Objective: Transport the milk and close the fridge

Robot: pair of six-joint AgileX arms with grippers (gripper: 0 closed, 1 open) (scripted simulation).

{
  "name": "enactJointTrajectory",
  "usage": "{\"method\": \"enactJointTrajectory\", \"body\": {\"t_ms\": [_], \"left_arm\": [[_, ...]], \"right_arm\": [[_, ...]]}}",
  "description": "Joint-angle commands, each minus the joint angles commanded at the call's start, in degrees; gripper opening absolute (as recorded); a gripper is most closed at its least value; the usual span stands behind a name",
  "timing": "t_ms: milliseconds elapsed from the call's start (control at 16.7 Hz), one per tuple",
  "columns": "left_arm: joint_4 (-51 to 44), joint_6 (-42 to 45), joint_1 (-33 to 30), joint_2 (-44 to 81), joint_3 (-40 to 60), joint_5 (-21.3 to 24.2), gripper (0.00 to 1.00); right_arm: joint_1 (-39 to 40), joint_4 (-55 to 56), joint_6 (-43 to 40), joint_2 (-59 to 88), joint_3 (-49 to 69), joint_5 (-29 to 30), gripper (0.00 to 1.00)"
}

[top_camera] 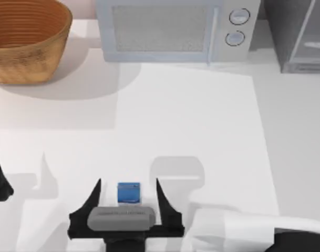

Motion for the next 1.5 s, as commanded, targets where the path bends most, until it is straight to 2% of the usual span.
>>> {"method": "enactJointTrajectory", "body": {"t_ms": [780, 1500], "left_arm": [[0.0, 0.0, 0.0, 0.0, 0.0, 0.0, 1.0], [0.0, 0.0, 0.0, 0.0, 0.0, 0.0, 1.0]], "right_arm": [[0.0, 0.0, 0.0, 0.0, 0.0, 0.0, 0.02], [0.24, -1.47, 0.14, -1.98, -0.43, -0.08, 0.0]]}}
